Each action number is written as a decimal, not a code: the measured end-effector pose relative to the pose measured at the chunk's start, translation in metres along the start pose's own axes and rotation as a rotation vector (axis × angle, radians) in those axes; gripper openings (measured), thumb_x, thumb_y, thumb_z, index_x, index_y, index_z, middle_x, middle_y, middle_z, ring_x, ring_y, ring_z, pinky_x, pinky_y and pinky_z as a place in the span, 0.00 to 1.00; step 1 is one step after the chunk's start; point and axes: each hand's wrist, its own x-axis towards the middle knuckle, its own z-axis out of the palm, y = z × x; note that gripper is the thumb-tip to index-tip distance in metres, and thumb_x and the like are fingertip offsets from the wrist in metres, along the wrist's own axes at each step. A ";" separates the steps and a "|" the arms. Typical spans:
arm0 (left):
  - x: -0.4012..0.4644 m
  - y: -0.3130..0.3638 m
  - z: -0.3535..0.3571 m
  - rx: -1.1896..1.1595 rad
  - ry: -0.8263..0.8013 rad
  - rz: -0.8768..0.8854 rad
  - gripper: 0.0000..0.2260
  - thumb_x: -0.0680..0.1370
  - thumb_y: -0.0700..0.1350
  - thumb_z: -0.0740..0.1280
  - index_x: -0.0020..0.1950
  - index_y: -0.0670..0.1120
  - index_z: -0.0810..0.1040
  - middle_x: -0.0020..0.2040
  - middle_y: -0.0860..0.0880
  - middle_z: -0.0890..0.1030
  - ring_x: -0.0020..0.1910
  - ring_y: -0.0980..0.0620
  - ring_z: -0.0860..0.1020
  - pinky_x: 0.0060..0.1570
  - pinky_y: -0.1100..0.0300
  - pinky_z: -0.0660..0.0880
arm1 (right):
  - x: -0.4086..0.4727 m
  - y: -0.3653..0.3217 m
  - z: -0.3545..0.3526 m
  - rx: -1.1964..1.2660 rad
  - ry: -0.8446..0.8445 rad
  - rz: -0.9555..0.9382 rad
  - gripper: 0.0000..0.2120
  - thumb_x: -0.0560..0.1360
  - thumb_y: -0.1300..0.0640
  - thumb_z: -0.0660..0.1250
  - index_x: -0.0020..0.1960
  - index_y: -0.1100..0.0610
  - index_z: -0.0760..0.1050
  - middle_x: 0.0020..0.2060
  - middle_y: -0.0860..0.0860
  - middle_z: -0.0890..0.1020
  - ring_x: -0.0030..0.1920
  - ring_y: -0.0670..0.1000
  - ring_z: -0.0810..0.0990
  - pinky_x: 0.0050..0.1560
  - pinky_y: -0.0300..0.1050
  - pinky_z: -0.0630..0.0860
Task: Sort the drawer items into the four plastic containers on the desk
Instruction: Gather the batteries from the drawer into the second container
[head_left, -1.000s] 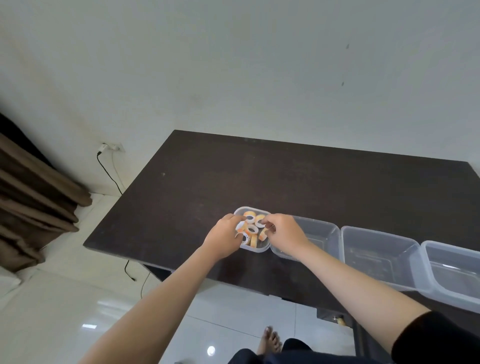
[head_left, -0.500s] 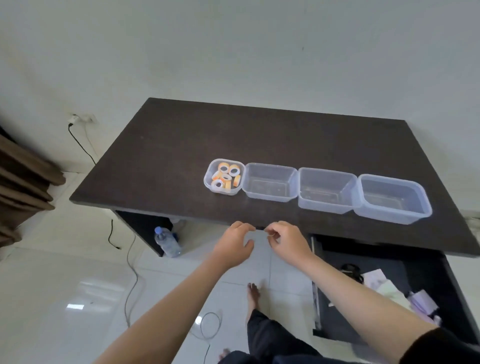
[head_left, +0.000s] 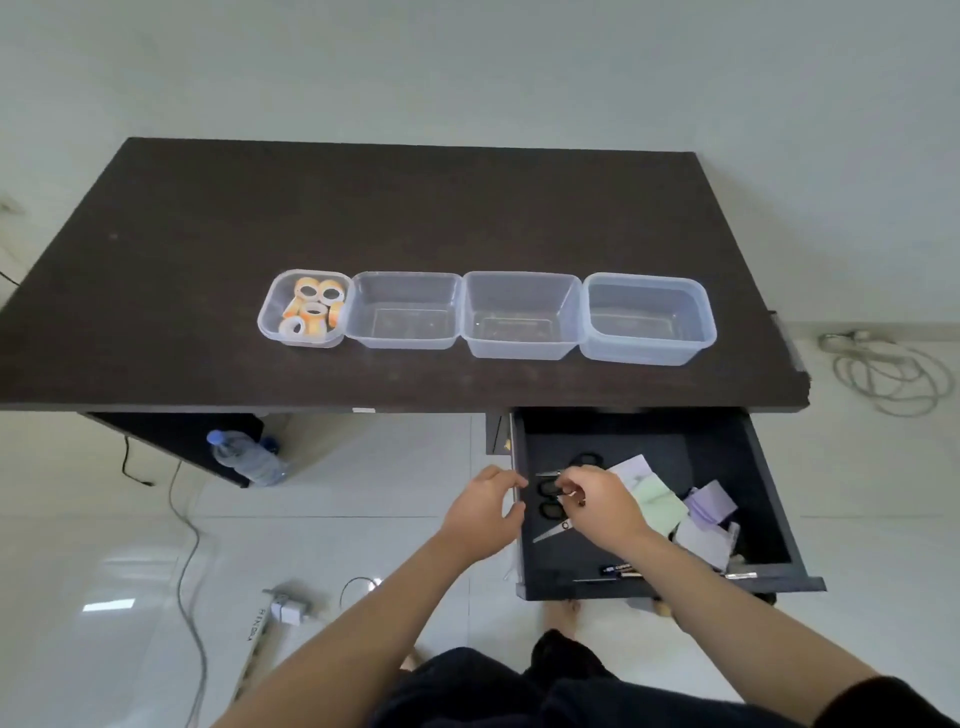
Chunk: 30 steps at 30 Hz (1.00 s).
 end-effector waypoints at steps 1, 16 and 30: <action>0.005 0.008 0.010 -0.010 -0.019 -0.008 0.14 0.78 0.45 0.63 0.64 0.48 0.74 0.60 0.50 0.75 0.59 0.52 0.75 0.59 0.63 0.71 | 0.000 0.016 -0.005 -0.009 -0.008 0.019 0.09 0.72 0.62 0.66 0.49 0.55 0.80 0.44 0.50 0.80 0.46 0.52 0.78 0.46 0.45 0.75; 0.085 0.085 0.143 0.036 -0.263 -0.078 0.21 0.75 0.45 0.66 0.68 0.48 0.70 0.68 0.48 0.66 0.66 0.48 0.69 0.65 0.54 0.70 | -0.006 0.195 -0.063 -0.222 -0.188 0.191 0.27 0.69 0.56 0.70 0.67 0.50 0.70 0.63 0.52 0.68 0.64 0.54 0.67 0.54 0.45 0.74; 0.157 0.109 0.180 0.604 -0.480 -0.116 0.47 0.59 0.56 0.79 0.72 0.57 0.58 0.68 0.42 0.57 0.70 0.39 0.58 0.74 0.39 0.48 | 0.005 0.227 -0.051 -0.381 -0.356 0.118 0.30 0.61 0.45 0.75 0.59 0.50 0.69 0.69 0.53 0.60 0.72 0.59 0.52 0.72 0.56 0.57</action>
